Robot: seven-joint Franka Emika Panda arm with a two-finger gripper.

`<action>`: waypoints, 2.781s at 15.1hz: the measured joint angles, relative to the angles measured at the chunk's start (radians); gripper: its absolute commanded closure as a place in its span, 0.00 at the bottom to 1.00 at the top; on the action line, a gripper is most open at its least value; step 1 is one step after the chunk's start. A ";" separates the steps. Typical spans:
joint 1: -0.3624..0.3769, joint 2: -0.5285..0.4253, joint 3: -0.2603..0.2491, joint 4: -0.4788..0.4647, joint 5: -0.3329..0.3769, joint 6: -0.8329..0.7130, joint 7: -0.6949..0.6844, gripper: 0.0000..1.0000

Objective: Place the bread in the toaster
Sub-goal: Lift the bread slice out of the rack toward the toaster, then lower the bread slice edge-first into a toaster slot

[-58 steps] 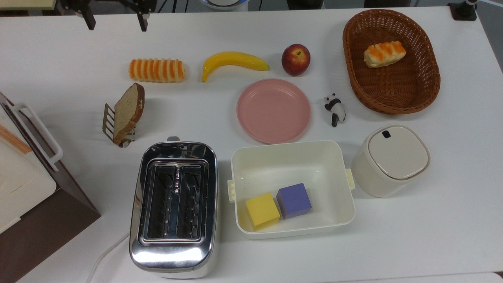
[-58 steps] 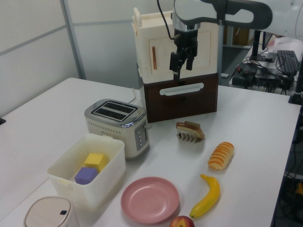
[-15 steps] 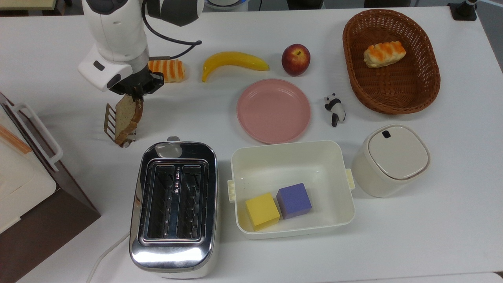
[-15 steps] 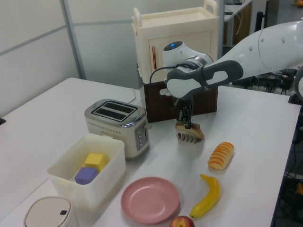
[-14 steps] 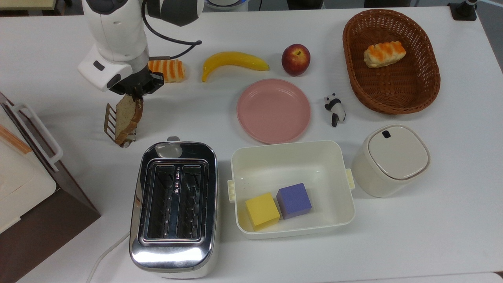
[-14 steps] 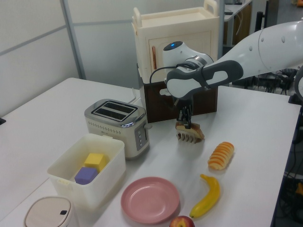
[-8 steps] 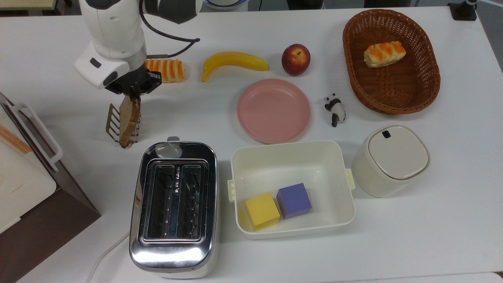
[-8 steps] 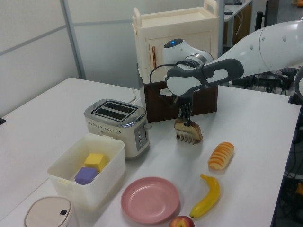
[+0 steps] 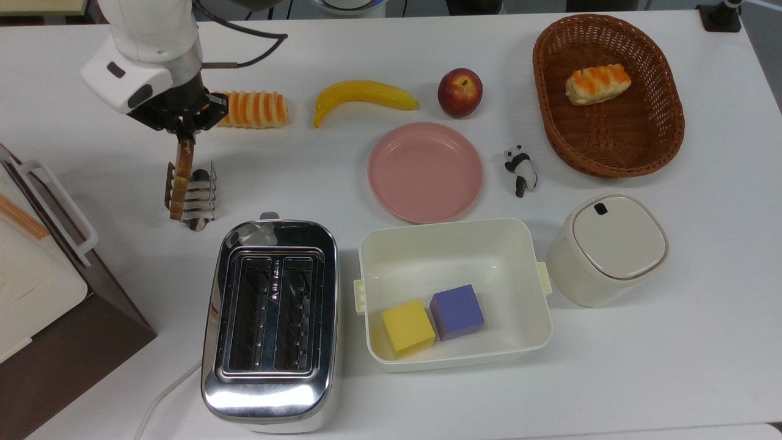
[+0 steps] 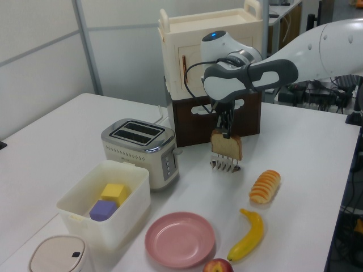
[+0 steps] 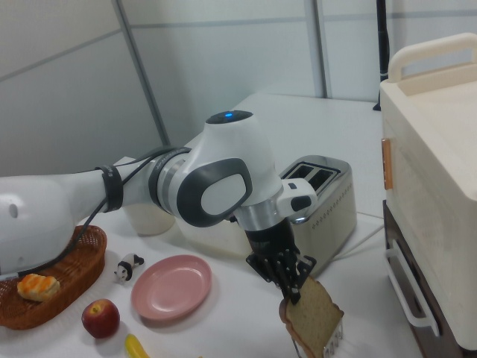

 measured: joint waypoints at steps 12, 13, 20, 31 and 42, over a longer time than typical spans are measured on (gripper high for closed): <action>-0.012 -0.032 0.006 0.143 0.145 -0.049 0.012 1.00; -0.012 -0.032 0.007 0.155 0.175 -0.039 0.030 1.00; -0.008 -0.030 0.051 0.171 0.365 0.215 0.148 1.00; -0.007 0.004 0.119 0.169 0.495 0.493 0.165 1.00; -0.006 0.068 0.159 0.170 0.495 0.521 0.166 0.99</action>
